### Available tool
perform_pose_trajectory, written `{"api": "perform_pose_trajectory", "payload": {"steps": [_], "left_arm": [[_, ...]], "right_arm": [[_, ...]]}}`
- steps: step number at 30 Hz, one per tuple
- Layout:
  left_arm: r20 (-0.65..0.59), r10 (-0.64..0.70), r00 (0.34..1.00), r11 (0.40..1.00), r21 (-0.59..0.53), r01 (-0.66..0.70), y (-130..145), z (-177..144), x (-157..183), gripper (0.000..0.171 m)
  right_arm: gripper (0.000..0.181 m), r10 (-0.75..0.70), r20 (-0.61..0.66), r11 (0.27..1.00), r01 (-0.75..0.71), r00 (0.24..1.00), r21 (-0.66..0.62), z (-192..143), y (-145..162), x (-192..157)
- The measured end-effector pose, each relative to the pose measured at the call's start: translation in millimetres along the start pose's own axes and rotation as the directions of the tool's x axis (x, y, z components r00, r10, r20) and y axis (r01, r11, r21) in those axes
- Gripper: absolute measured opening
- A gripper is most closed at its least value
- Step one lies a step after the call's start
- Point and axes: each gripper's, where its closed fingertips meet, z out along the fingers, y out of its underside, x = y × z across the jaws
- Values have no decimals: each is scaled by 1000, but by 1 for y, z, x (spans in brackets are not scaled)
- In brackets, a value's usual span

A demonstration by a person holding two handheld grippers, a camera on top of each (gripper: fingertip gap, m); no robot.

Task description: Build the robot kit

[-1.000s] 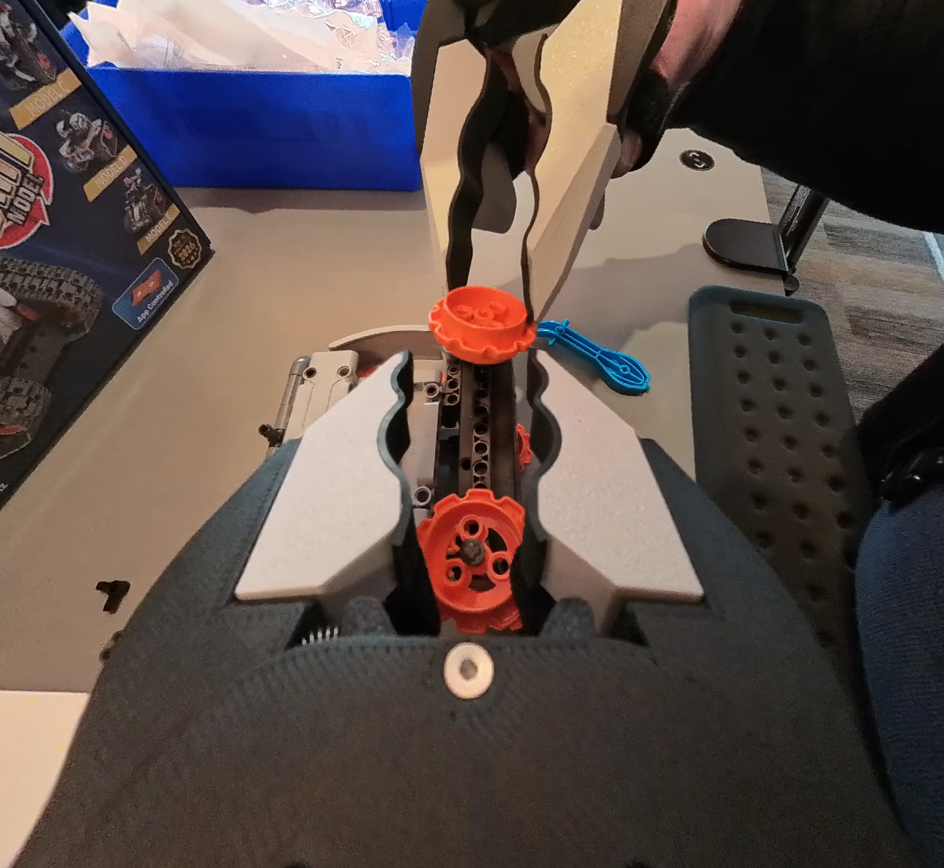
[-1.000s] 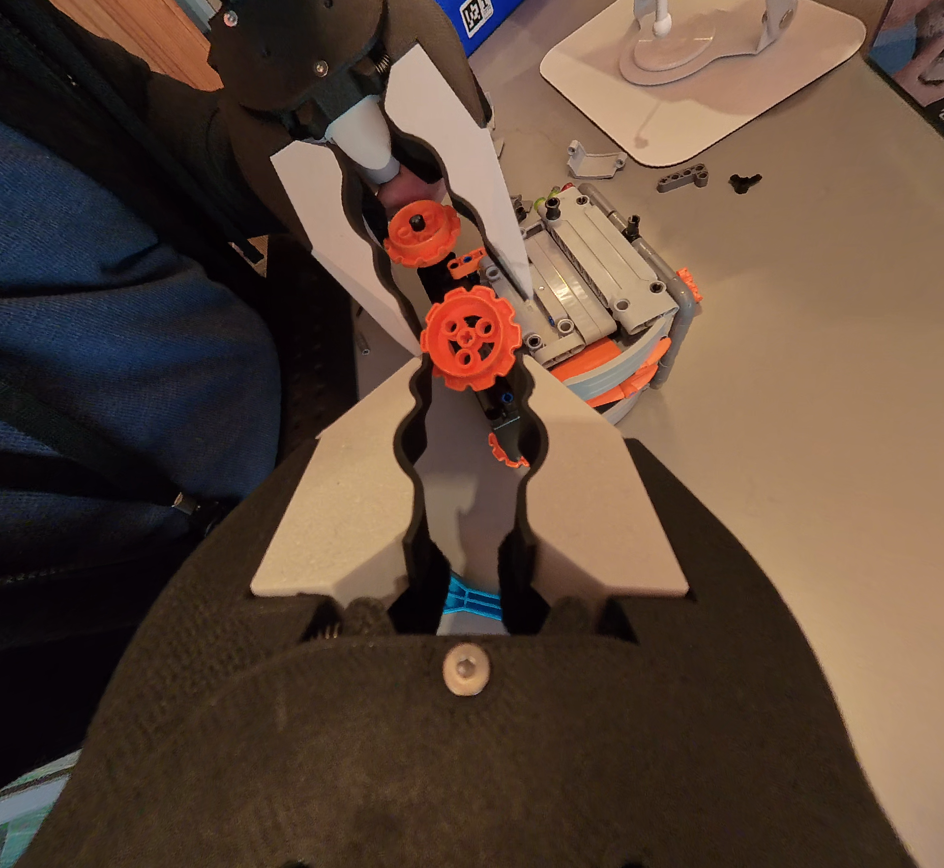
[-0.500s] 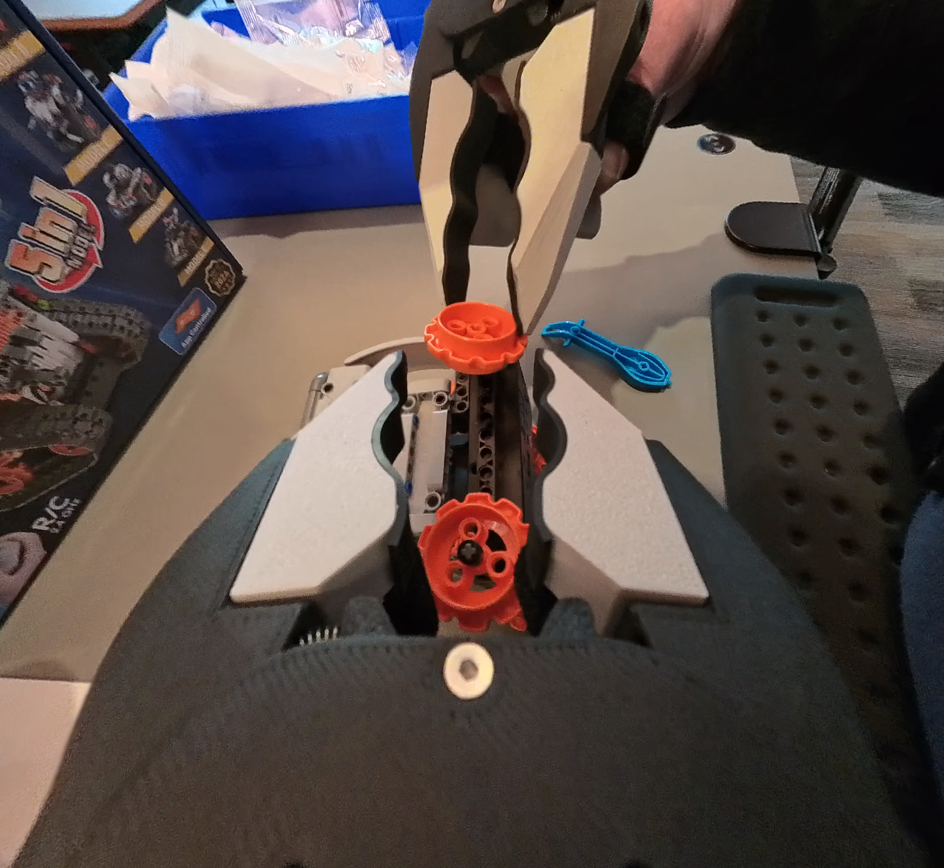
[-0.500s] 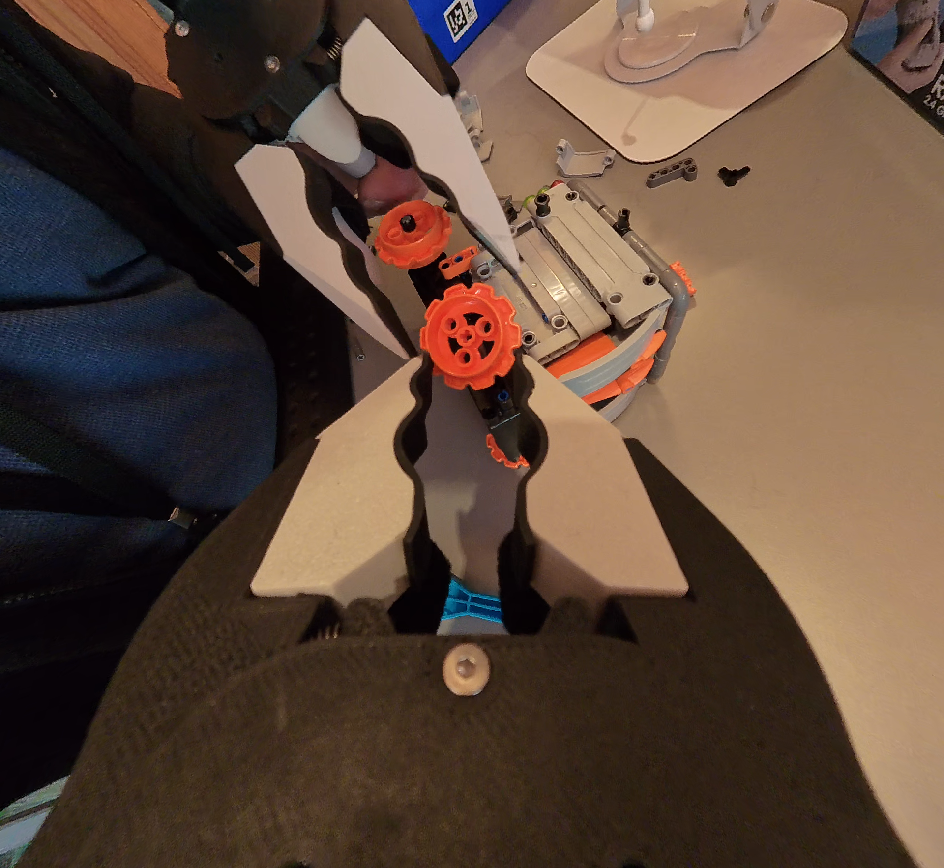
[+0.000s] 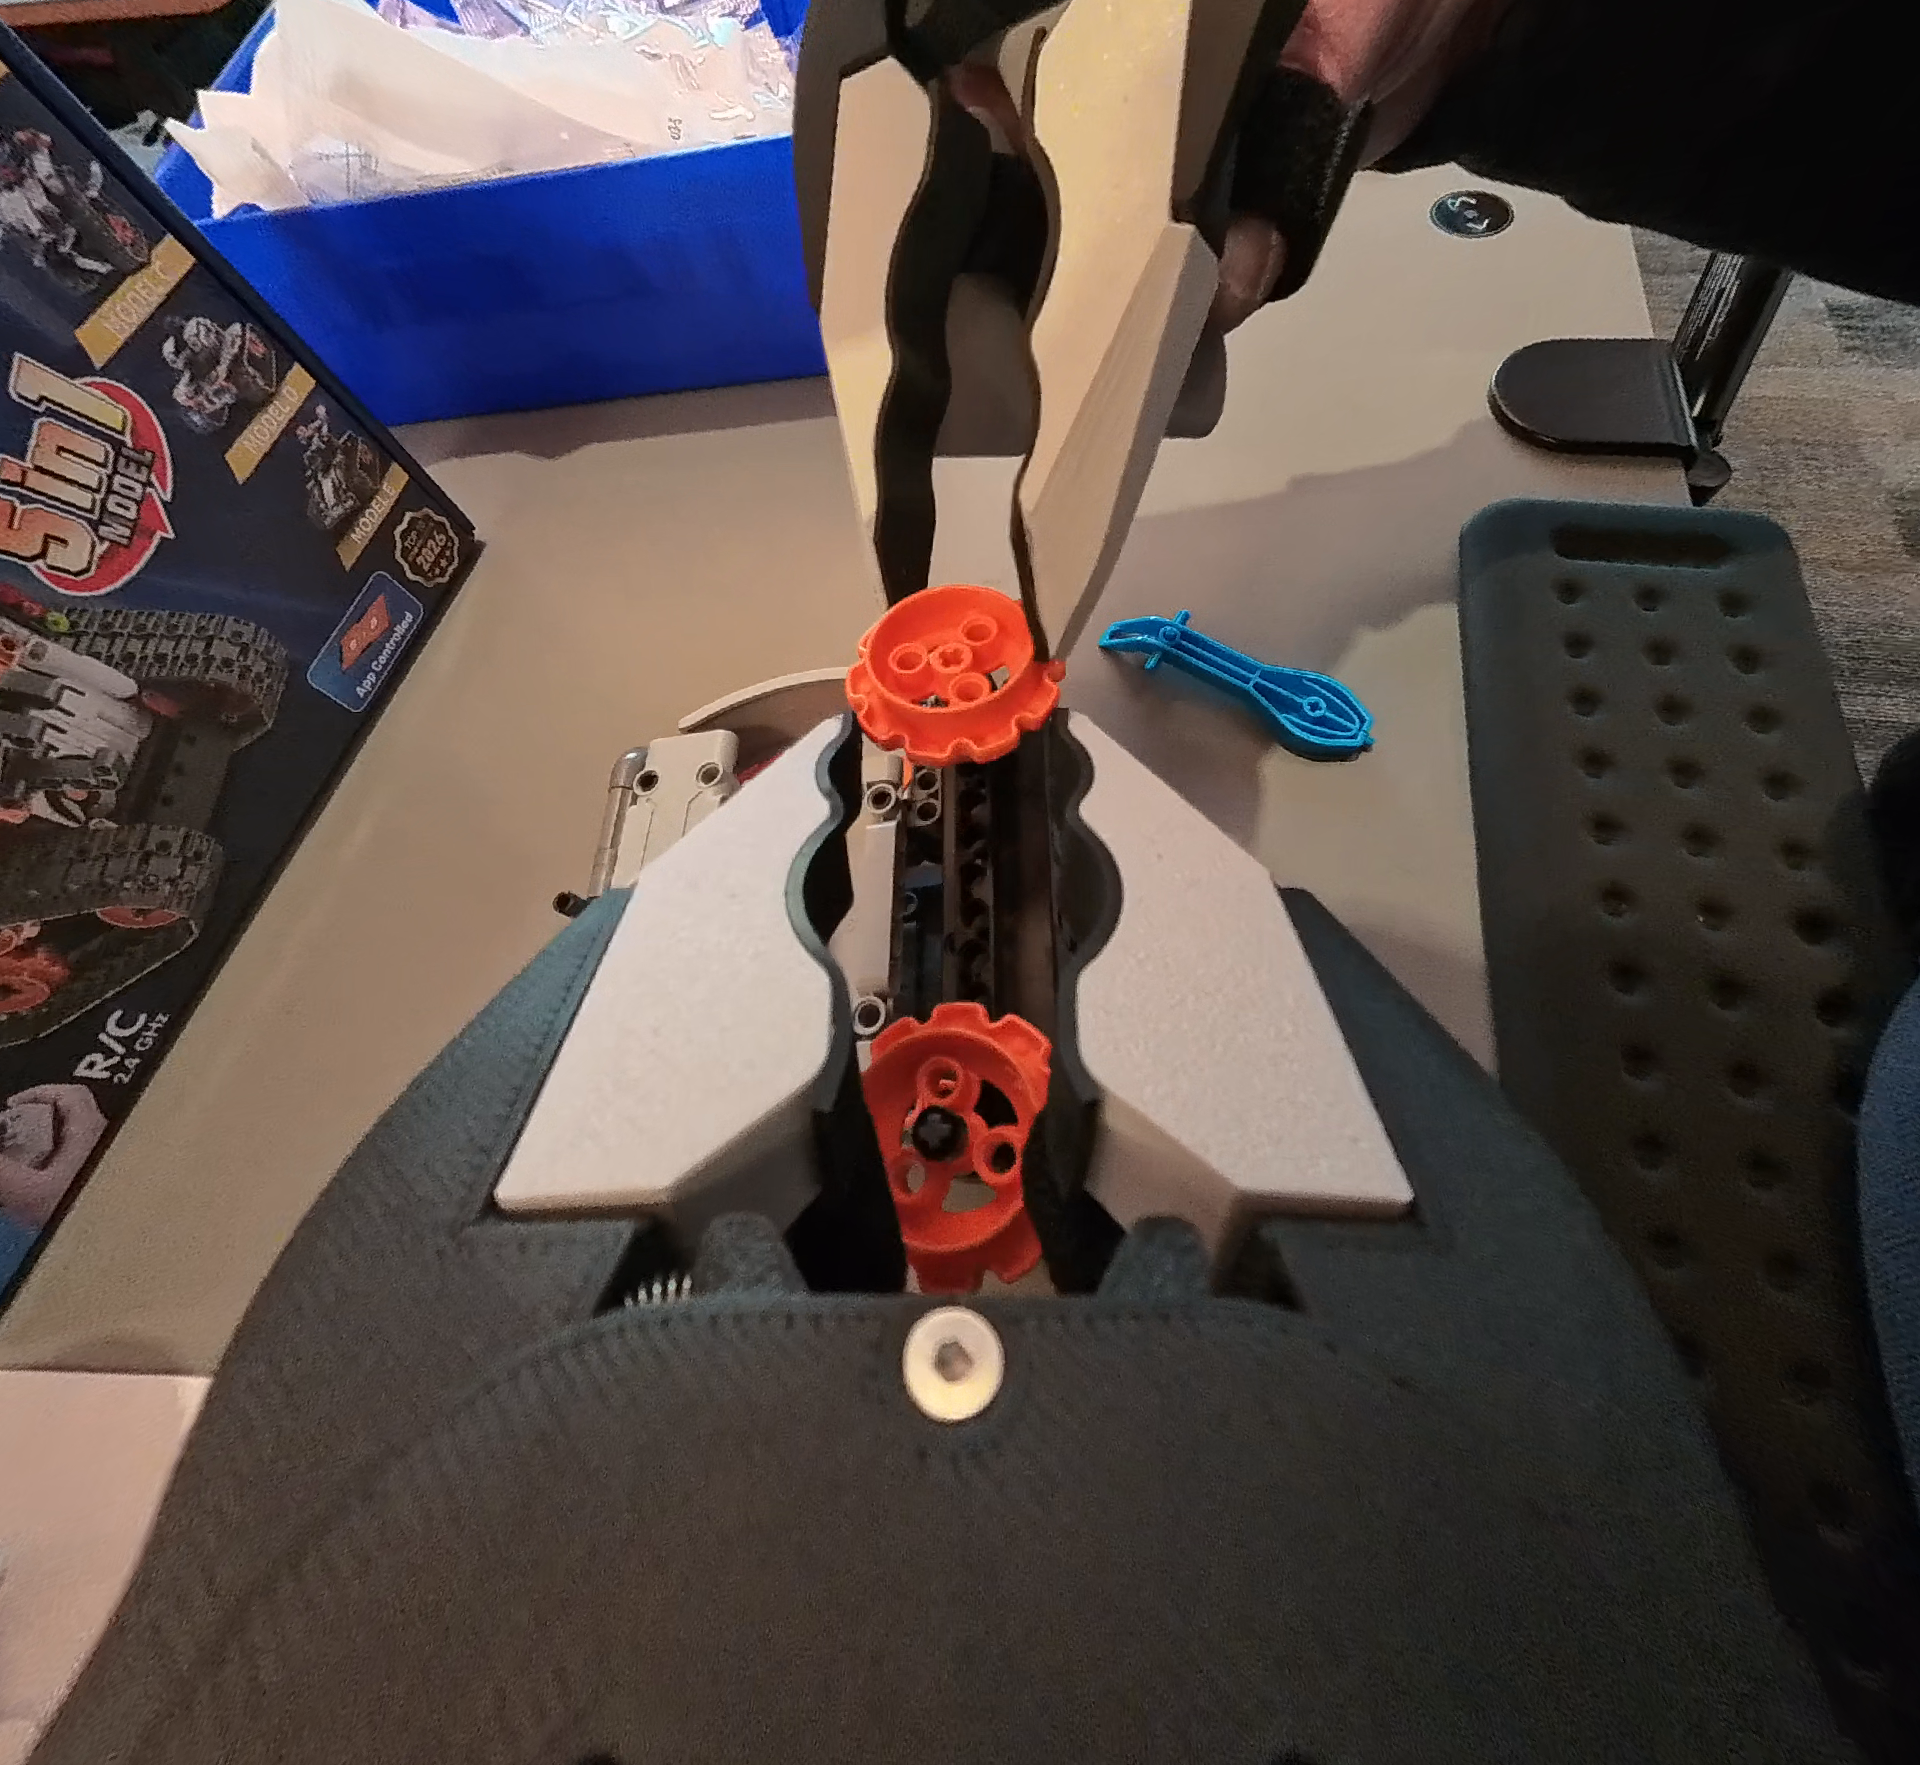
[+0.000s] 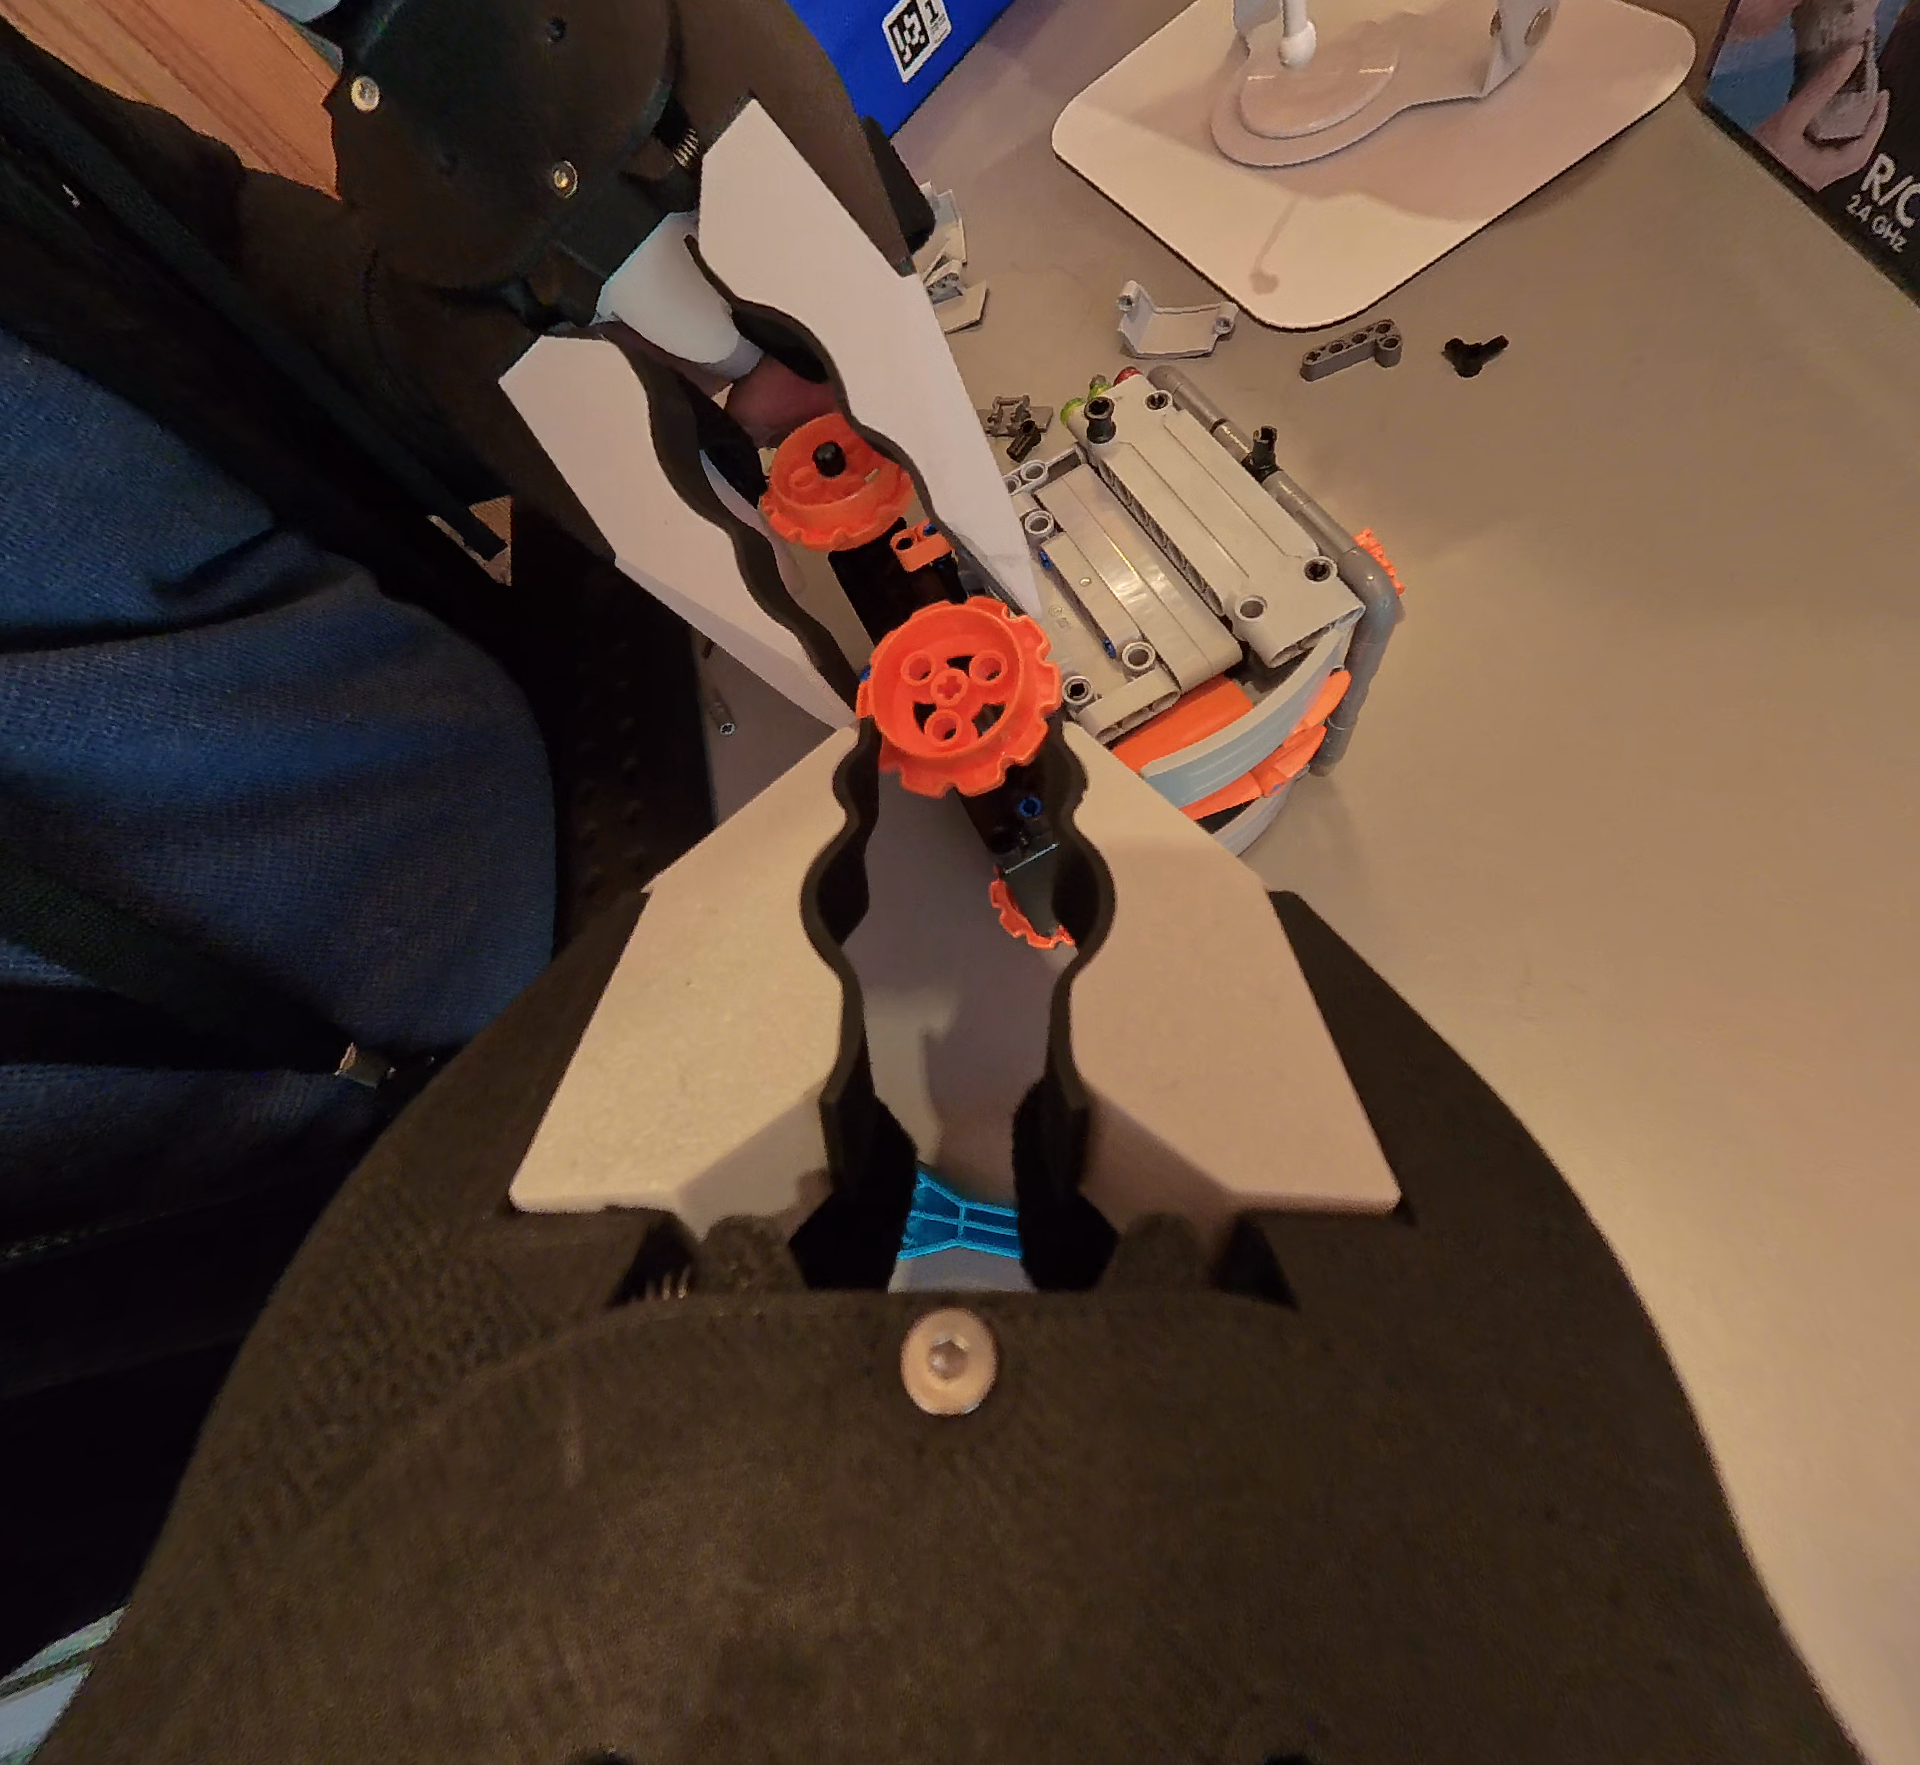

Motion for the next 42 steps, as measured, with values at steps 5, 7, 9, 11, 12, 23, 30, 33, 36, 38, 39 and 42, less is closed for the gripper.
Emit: {"api": "perform_pose_trajectory", "payload": {"steps": [5,7,9,11,12,23,30,33,36,38,39,42], "left_arm": [[-21,-27,999,1000,-5,27,1,0,0,35],[-29,-37,999,999,-6,37,1,0,0,35],[-44,-50,998,999,-8,49,1,1,0,35],[-54,-50,997,999,-12,49,1,1,1,35],[-59,-49,997,999,-15,49,1,1,1,35],[-93,-51,994,998,-31,48,1,2,1,35],[-99,-55,994,998,-28,53,1,2,1,33],[-94,-53,994,998,-20,51,0,0,0,34],[-94,-55,994,998,-26,52,1,0,0,34],[-97,-59,994,998,-27,57,2,0,1,36],[-95,-60,994,998,-25,58,2,0,0,36],[-92,-70,993,997,-20,68,3,-1,-2,38]], "right_arm": [[29,3,-11,1000,-3,1000,2,0,-1,1],[29,8,-12,1000,-8,1000,5,0,-1,1],[29,11,-15,1000,-11,1000,8,0,-1,0],[29,16,-17,1000,-16,1000,11,0,-1,0],[29,18,-20,1000,-18,1000,13,0,-1,0],[29,54,-40,997,-52,998,52,-1,2,0],[29,55,-70,996,-50,996,70,0,2,1],[29,52,-78,996,-46,996,70,-1,0,0],[29,50,-88,997,-45,995,58,0,0,-1],[29,52,-94,997,-47,994,52,0,0,-1],[29,55,-97,997,-50,994,53,1,-1,-1],[29,63,-107,997,-57,992,58,1,-1,-1]]}}
